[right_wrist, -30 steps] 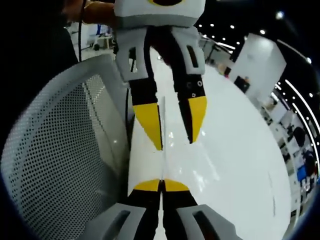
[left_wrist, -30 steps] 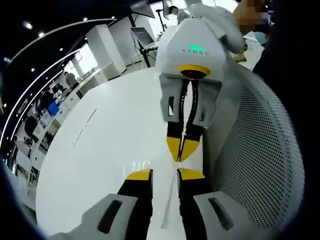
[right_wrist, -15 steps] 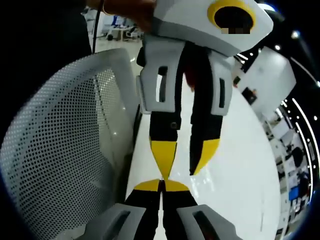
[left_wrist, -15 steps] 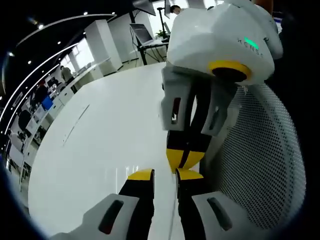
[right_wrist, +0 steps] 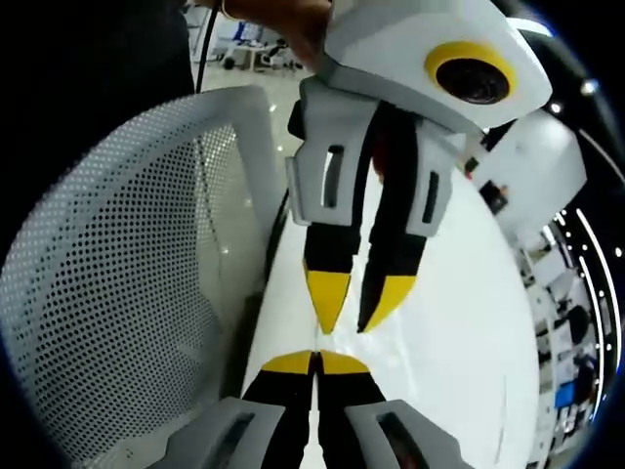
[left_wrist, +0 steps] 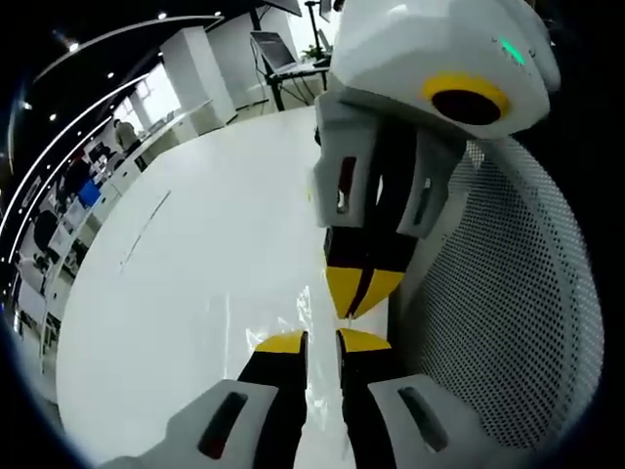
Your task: Open the resealable bag by pulling the two sides of the seal apart until the entire bag opening is separated and visibly accessible.
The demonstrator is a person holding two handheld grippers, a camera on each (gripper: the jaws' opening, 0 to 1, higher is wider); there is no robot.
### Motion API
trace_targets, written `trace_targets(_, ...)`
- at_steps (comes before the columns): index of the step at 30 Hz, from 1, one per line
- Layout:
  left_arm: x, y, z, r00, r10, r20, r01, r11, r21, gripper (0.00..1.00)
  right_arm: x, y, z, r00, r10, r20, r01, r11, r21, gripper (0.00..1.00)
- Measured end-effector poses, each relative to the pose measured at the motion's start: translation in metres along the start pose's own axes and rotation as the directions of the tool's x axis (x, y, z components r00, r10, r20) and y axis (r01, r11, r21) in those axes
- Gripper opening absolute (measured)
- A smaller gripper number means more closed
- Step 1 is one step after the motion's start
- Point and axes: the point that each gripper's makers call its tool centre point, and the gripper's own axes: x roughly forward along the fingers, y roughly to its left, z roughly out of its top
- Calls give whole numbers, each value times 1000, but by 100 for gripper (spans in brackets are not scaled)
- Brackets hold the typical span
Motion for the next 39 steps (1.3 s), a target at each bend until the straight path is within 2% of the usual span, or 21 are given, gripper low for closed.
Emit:
trace_targets(5, -1, -5, -1, 998, -29, -47, 29, 1000, 0, 6, 0, 0, 1, 1000, -2, 0, 2, 1000, -4, 0)
trace_targets(8, 1, -6, 1, 998, -36, -46, 36, 999, -1, 5, 0, 0, 1, 1000, -3, -4, 3, 1000, -14, 0)
trace_targets(11, 5, -5, 0, 998, -49, -40, 47, 997, -56, 5, -1, 1, 4, 1000, -4, -1, 4, 1000, -22, 0)
trace_targets(19, 5, -4, -5, 996, -60, -71, 54, 995, -83, 0, 0, -2, 7, 1000, -18, -2, 18, 1000, -18, 0)
trace_targets(23, 4, -6, -7, 993, -74, -96, 61, 990, -127, 0, 0, -1, 8, 1000, -15, 4, 15, 1000, -14, 0)
trace_targets(26, 3, 1, -5, 996, -30, -86, 19, 992, -127, 0, 0, -2, 8, 1000, -23, 3, 23, 1000, -8, 0)
trace_targets(27, 2, 8, -1, 997, 20, -70, -29, 991, -132, 0, -1, -4, 8, 1000, -29, 4, 29, 1000, -2, 0)
trace_targets(28, 0, 14, 3, 996, 69, -53, -75, 991, -115, 0, -2, -7, 8, 999, -39, 8, 39, 999, 13, 0)
trace_targets(33, -6, 24, 12, 987, 160, -17, -160, 984, -76, 0, -7, -18, 5, 998, -69, 12, 68, 997, 43, 0)
trace_targets(34, -9, 29, 15, 981, 192, -6, -193, 979, -61, 0, -7, -20, 6, 997, -72, 17, 72, 996, 50, 0)
trace_targets(35, -10, 29, 16, 980, 199, -1, -198, 979, -56, 0, -8, -21, 6, 997, -76, 20, 75, 996, 52, 0)
trace_targets(38, -17, 41, 21, 961, 278, 7, -278, 961, 6, 0, -8, -21, 7, 997, -77, 24, 76, 996, 46, 0)
trace_targets(39, -21, 46, 23, 949, 316, 2, -315, 946, 75, 0, -7, -19, 6, 997, -70, 16, 69, 997, 31, 0)
